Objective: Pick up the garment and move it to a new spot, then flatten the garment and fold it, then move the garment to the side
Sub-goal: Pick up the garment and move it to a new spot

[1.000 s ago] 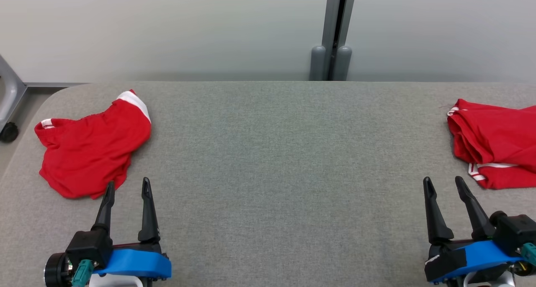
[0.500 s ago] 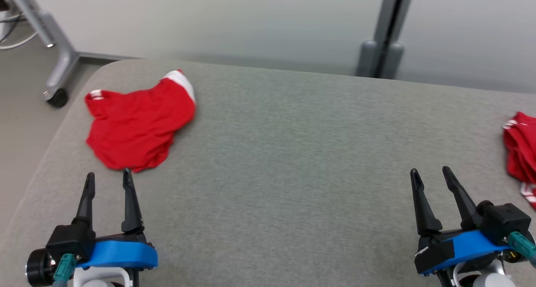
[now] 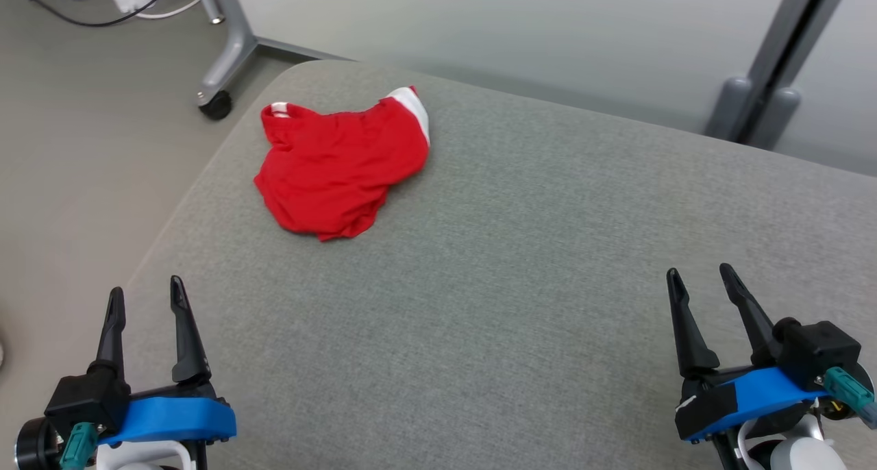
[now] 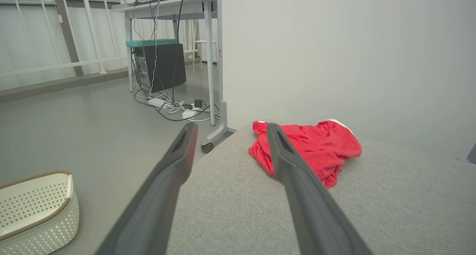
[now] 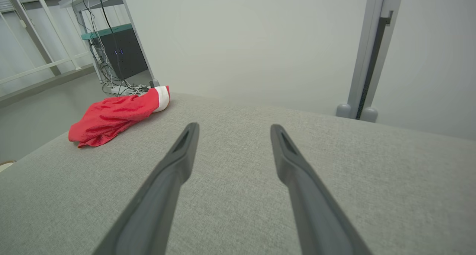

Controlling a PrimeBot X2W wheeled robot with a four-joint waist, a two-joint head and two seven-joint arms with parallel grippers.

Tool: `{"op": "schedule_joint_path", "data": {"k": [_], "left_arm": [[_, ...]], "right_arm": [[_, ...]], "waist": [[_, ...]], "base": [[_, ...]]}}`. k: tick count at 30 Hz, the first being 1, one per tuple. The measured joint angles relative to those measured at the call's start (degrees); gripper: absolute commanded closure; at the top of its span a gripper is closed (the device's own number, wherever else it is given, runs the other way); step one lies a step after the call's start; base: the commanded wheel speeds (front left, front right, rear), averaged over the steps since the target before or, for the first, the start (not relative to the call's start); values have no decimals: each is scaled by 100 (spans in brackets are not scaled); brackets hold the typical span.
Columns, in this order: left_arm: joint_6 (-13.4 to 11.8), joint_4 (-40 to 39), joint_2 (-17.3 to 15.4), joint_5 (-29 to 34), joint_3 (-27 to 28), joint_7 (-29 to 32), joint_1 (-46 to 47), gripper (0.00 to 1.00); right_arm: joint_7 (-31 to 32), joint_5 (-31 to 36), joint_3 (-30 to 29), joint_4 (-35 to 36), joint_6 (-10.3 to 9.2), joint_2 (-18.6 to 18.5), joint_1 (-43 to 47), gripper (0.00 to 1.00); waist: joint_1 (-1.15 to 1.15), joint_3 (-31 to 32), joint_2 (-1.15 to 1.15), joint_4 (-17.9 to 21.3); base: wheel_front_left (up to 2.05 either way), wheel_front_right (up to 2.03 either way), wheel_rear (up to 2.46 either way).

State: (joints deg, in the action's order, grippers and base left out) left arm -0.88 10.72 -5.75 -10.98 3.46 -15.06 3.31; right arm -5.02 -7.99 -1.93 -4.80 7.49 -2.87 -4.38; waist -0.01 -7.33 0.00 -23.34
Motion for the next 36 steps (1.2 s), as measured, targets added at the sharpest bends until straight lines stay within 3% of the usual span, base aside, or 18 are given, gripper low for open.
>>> {"op": "schedule_joint_path", "data": {"k": [6, 14, 29, 36], "left_arm": [[8, 1, -32, -8, 49, 0, -11, 0], [124, 180, -185, -118, 88, 10, 706, 0], [378, 1416, -1307, -403, 433, 502, 3622, 0], [498, 2552, -1559, -538, 378, 985, 4375, 0]], "right_arm": [[11, 9, 11, -35, 0, 0, -3, 0], [97, 111, -54, 109, 0, -37, -116, 0], [438, 241, -378, 1161, 0, -322, -431, 0], [570, 282, -515, 1672, 0, -393, -436, 0]], "waist": [[0, -93, 0, -169], [0, -341, 0, 174], [0, -1680, 0, 1382], [-1, -2252, 0, 1684]], "base": [[0, 0, 0], [0, 0, 0], [0, 0, 0], [0, 0, 0]]}}
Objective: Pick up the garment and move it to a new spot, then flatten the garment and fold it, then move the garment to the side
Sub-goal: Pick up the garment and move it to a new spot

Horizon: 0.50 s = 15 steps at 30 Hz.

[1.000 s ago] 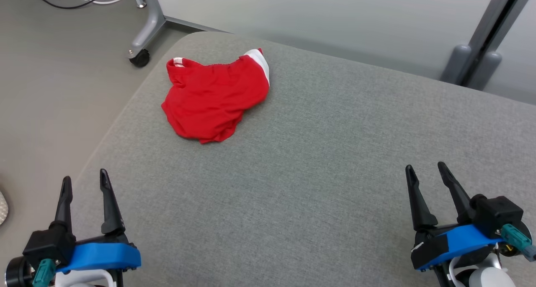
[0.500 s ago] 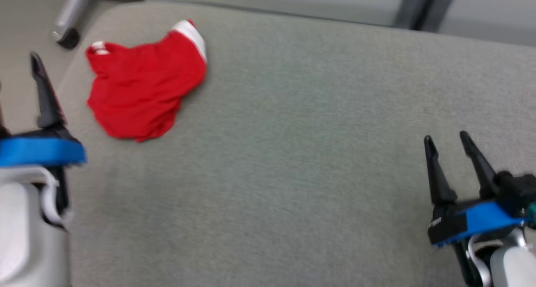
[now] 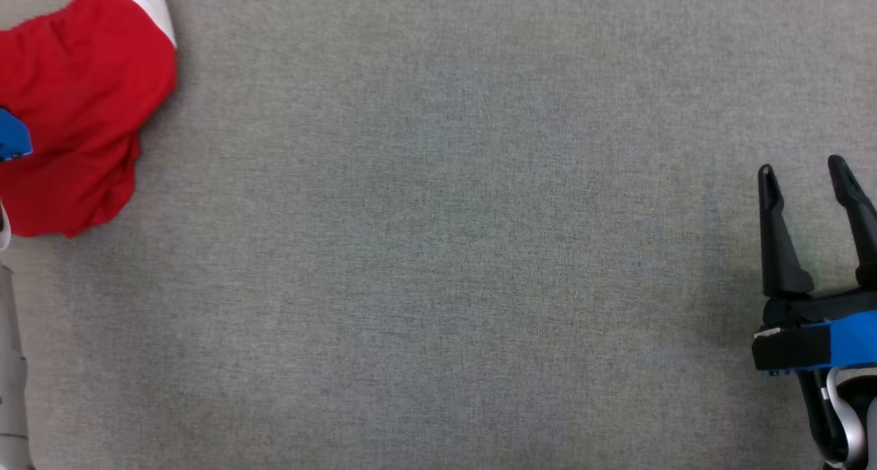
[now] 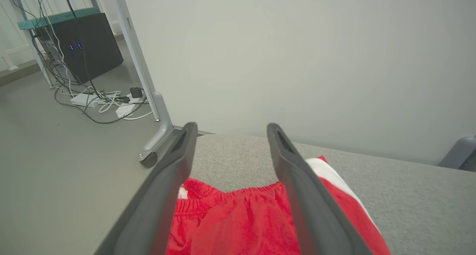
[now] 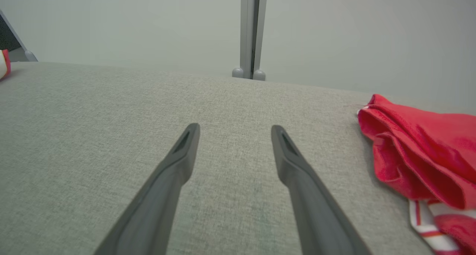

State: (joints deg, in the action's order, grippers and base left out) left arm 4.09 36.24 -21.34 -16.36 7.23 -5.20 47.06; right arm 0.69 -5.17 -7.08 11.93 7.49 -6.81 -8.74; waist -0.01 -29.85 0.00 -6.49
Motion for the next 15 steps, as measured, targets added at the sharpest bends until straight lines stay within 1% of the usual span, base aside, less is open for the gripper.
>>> {"op": "schedule_joint_path", "data": {"k": [3, 9, 12, 15], "left_arm": [[69, 566, -29, -30, -85, 166, 158, 0], [194, 1533, 74, -136, -280, 622, 270, 0], [241, 1951, 118, -245, -355, 912, 352, 0], [258, 2262, 87, -325, -416, 1220, 525, 0]], "right_arm": [[30, -1, -12, 110, 0, -26, -50, 0], [79, -3, -7, 186, 0, -58, -86, 0], [98, -8, 7, 194, 0, -99, -151, 0], [101, -8, 43, 203, 0, -102, -168, 0]], "waist": [[0, -144, 0, 53], [0, -224, 0, 127], [0, -227, 0, 162], [1, -203, 0, 202]], "base": [[0, 0, 0], [0, 0, 0], [0, 0, 0], [0, 0, 0]]}}
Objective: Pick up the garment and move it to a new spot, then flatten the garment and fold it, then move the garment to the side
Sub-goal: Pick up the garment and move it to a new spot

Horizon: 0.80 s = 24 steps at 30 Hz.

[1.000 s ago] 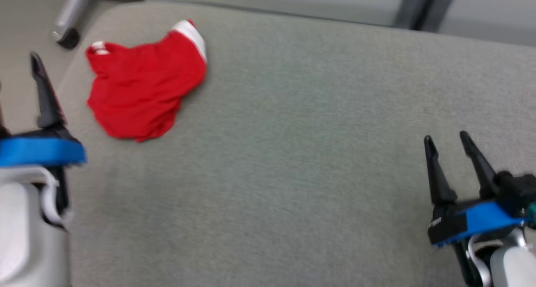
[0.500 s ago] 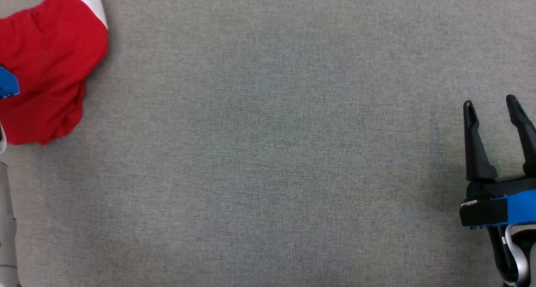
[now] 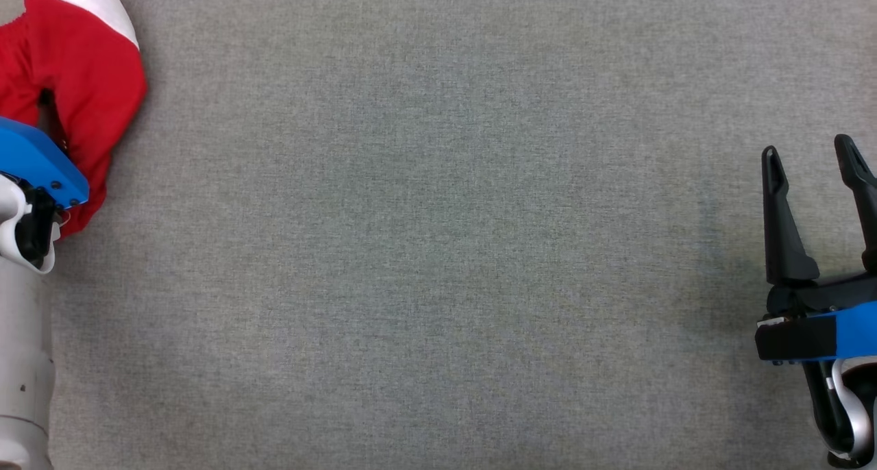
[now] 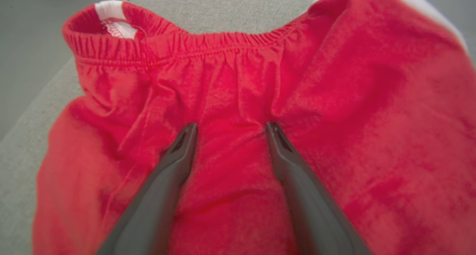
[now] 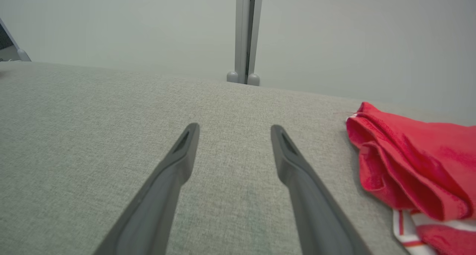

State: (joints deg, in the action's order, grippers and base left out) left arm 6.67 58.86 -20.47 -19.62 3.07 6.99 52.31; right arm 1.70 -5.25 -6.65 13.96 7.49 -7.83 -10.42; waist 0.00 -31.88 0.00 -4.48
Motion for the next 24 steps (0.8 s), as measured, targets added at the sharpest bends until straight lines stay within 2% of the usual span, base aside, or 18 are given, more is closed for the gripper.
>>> {"op": "schedule_joint_path", "data": {"k": [1, 2, 3, 7, 14, 19, 24], "left_arm": [[5, 67, -1, -29, -5, 35, 34, 0], [21, 120, -8, -58, -11, 38, 57, 58], [29, 180, -11, -63, -26, 11, 63, 100], [42, 354, -21, -65, -141, -147, 44, 100], [53, 258, -48, 22, -389, -1088, 21, 100], [54, -138, -74, 163, -615, -1775, 165, 100], [54, -857, -43, 379, -925, -2026, 405, 100]], "right_arm": [[-1, 0, 10, -8, 0, 0, -1, 0], [-1, 0, 11, -14, 0, 2, -1, 0], [-3, 0, 12, -30, 0, 4, 1, 0], [-27, -2, 24, -109, 0, 19, 8, 0], [-158, -52, 0, -381, 0, 132, 92, 0], [-308, -119, 43, -669, 0, 235, 159, 0], [-452, -199, 96, -946, 0, 366, 275, 0]], "waist": [[0, 19, 0, 12], [0, 43, 0, 23], [0, 70, 0, 33], [0, 200, 0, 89], [0, 652, 0, 106], [0, 1070, 0, 176], [0, 1407, 0, 368]], "base": [[0, 0, 0], [0, 0, 0], [0, 0, 0], [0, 0, 0], [0, 0, 0], [0, 0, 0], [0, 0, 0]]}}
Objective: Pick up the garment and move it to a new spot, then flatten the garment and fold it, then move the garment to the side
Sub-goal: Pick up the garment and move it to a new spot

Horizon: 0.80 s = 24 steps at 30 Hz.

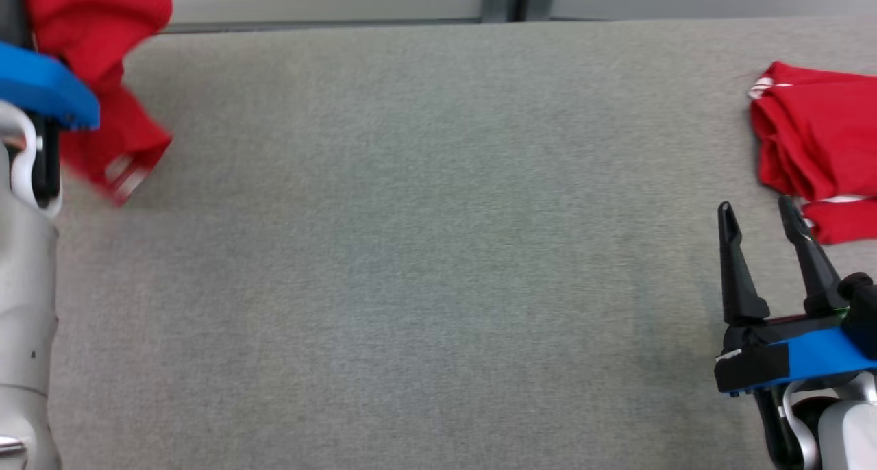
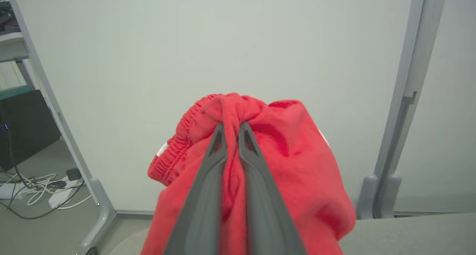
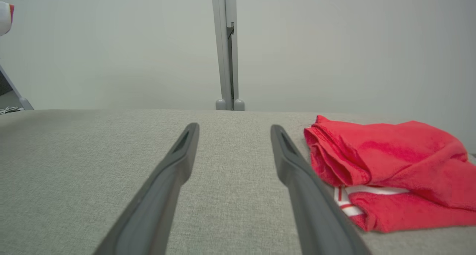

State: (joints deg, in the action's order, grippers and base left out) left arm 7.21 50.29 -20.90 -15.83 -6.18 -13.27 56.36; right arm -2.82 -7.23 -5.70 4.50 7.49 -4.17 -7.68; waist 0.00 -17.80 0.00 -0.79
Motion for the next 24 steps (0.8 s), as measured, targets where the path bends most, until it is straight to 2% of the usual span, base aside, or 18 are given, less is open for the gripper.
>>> {"op": "schedule_joint_path", "data": {"k": [5, 14, 19, 24], "left_arm": [[18, -926, 101, 138, -288, -34, 149, 100], [21, -2554, 526, 122, -864, 621, 218, 100], [21, -2988, 755, 107, -1171, 864, -193, 100], [14, -3075, 968, 34, -1463, 909, -838, 100]], "right_arm": [[-183, -102, 47, -233, 0, 70, 50, 0], [-532, -411, 166, -673, 0, 120, 79, 0], [-698, -559, 315, -877, 0, 124, 59, 0], [-795, -605, 341, -1013, 0, 123, 0, 0]], "waist": [[0, 175, 0, 341], [0, 240, 0, 1091], [0, 221, 0, 1388], [0, 214, 0, 1515]], "base": [[0, 0, 0], [0, 0, 0], [0, 0, 0], [0, 0, 0]]}}
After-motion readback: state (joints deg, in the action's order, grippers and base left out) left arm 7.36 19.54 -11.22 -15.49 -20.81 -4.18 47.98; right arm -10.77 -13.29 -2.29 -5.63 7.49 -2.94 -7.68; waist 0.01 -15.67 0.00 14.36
